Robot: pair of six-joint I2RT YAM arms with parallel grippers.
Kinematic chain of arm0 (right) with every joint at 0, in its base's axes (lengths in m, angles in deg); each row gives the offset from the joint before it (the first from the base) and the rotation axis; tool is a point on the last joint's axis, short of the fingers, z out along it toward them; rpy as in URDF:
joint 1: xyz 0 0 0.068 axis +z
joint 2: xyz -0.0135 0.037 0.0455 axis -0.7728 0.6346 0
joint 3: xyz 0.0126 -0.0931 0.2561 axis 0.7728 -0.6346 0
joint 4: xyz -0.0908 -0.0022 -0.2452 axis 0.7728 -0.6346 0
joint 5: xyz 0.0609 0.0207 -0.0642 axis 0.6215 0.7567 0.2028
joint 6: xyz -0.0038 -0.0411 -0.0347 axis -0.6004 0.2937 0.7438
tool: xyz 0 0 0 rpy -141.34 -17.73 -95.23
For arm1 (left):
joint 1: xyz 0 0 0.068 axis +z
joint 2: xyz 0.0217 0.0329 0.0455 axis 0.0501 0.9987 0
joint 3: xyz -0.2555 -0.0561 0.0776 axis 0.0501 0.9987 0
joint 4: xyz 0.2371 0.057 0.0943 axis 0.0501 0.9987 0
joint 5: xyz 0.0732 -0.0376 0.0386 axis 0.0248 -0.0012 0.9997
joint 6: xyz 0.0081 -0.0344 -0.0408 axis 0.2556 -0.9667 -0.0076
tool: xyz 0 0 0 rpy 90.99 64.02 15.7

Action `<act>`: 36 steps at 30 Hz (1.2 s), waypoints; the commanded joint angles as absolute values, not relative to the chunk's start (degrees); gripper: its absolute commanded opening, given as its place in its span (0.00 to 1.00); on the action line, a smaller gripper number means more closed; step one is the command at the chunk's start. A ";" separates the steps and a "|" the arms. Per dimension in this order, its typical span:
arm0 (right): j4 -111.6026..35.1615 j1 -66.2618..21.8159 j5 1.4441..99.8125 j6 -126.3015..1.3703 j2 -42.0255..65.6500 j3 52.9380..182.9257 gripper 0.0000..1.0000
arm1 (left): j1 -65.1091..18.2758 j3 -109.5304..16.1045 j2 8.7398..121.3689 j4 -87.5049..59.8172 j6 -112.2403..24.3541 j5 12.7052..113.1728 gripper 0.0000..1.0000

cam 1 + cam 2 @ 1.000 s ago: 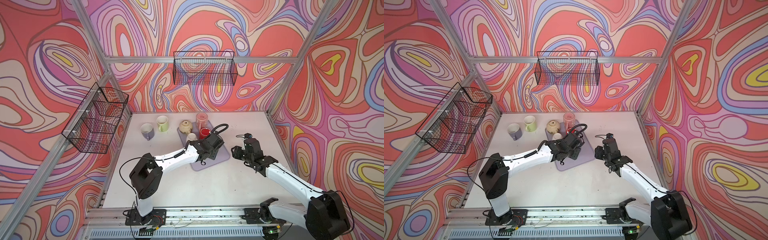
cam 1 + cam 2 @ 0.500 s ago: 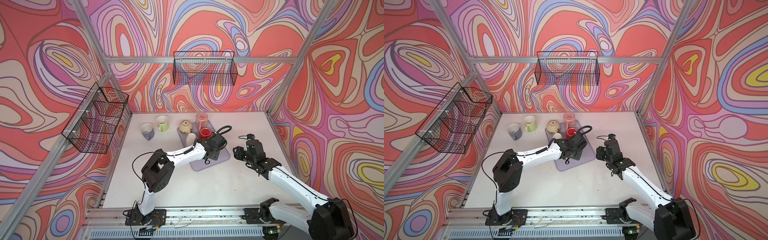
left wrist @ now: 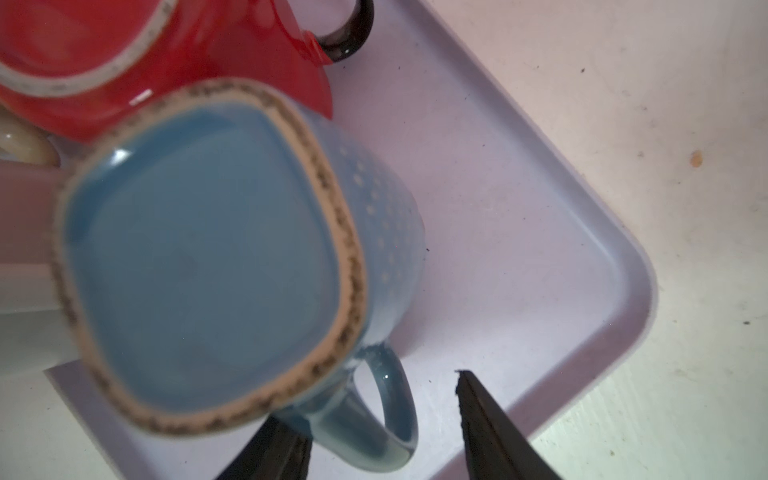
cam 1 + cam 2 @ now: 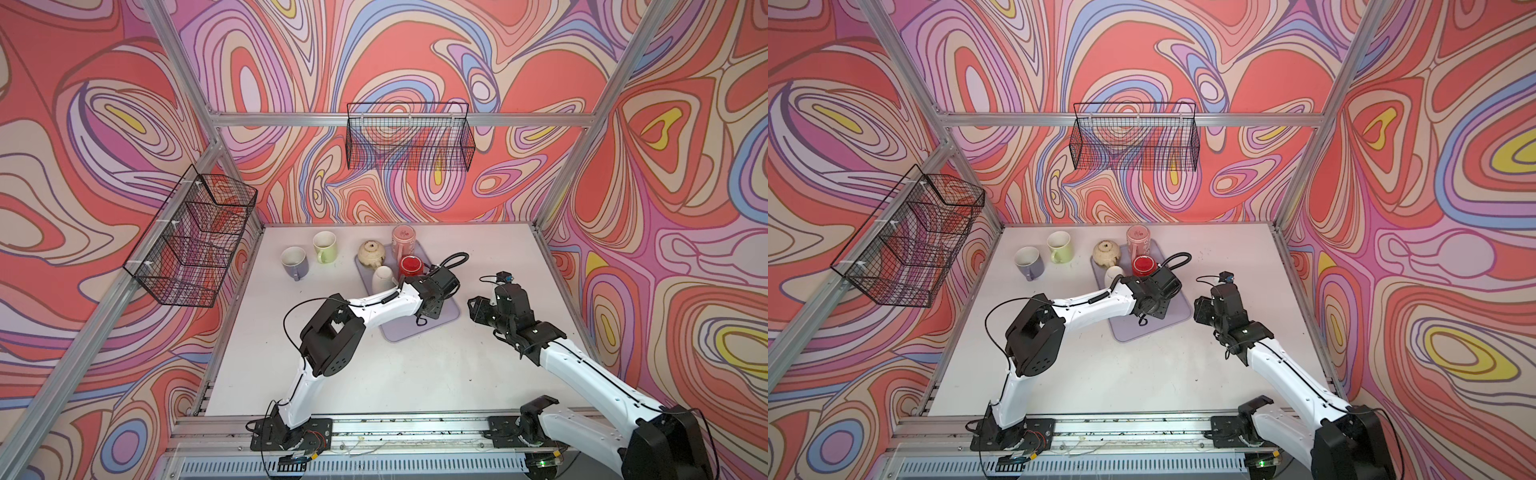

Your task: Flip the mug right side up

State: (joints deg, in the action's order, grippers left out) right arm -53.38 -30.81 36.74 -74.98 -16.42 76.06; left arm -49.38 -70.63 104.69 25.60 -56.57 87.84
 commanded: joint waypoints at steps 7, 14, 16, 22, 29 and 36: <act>-53.79 -31.20 34.59 -72.94 -16.11 76.63 0.51 | -49.52 -73.27 109.31 28.78 -58.60 91.12 0.57; -53.83 -31.19 34.43 -72.86 -15.78 76.96 0.51 | -48.87 -71.31 108.96 27.05 -58.88 91.79 0.55; -53.84 -31.23 34.42 -72.85 -15.70 77.11 0.51 | -48.49 -70.33 108.51 26.21 -58.98 91.77 0.54; -54.25 -31.32 34.38 -73.33 -16.03 76.87 0.51 | -47.74 -68.39 107.44 25.40 -58.82 92.07 0.47; -55.33 -31.31 33.83 -73.57 -17.01 76.49 0.51 | -46.78 -65.25 105.19 22.82 -58.43 91.40 0.38; -55.90 -31.35 33.84 -73.96 -17.36 76.45 0.51 | -46.78 -63.60 104.22 21.56 -57.62 90.48 0.31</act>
State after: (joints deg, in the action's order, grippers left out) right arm -54.58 -31.05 34.75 -73.78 -16.37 76.08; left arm -47.21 -65.32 105.85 20.83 -57.49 91.38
